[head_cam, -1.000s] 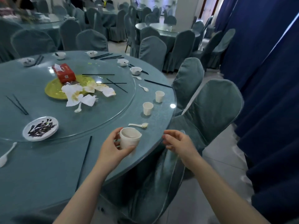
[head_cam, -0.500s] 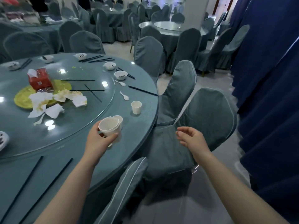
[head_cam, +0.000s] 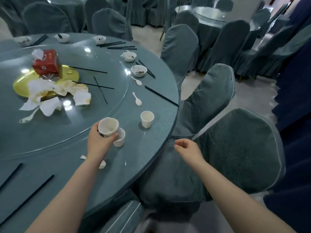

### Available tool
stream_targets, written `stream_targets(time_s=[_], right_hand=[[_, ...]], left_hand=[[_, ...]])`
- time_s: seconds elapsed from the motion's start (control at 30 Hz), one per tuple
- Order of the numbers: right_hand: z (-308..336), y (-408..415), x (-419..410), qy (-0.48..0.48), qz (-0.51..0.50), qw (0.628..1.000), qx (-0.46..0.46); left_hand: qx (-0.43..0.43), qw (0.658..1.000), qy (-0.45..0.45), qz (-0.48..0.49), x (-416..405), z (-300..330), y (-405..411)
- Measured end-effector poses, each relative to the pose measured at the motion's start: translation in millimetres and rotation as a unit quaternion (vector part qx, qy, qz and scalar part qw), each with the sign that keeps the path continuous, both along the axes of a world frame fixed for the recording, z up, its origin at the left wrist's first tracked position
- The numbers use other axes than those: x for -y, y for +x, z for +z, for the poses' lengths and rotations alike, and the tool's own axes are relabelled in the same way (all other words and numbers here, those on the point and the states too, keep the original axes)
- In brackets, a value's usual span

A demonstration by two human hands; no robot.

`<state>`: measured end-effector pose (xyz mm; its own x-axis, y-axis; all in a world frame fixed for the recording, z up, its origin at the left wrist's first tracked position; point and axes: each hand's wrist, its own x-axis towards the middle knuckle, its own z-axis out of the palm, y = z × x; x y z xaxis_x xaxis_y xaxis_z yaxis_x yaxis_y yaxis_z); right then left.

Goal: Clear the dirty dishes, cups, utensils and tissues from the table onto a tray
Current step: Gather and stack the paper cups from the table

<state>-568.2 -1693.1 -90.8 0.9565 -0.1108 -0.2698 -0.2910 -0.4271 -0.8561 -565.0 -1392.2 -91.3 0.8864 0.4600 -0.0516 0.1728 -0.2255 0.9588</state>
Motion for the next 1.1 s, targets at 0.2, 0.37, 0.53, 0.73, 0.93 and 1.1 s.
stream_targets(time_s=[0.2, 0.37, 0.53, 0.73, 0.93, 1.1], right_hand=[[-9.6, 70.3, -14.4, -0.015, 0.072, 0.997, -0.013], [-20.2, 115.7, -15.3, -0.020, 0.117, 0.993, -0.027], [-36.2, 156.3, -22.3, -0.035, 0.177, 0.983, -0.030], [-50.7, 203.3, -49.4, -0.065, 0.300, 0.952, 0.017], [-62.7, 223.7, -89.7, -0.112, 0.384, 0.916, 0.022], [-41.3, 195.7, -131.4, -0.010, 0.407, 0.913, 0.018]], left_hand=[[-0.059, 0.998, 0.002, 0.024, 3.7, -40.3, 29.6], [-0.118, 0.993, -0.016, 0.001, 15.9, -63.7, 38.9], [-0.172, 0.985, 0.001, -0.007, 38.6, -73.8, 37.2], [-0.161, 0.982, 0.029, 0.091, 58.2, -58.3, 28.2], [-0.131, 0.971, 0.007, 0.198, 53.7, -23.1, -11.0], [-0.126, 0.964, 0.053, 0.226, 42.6, 1.0, -44.4]])
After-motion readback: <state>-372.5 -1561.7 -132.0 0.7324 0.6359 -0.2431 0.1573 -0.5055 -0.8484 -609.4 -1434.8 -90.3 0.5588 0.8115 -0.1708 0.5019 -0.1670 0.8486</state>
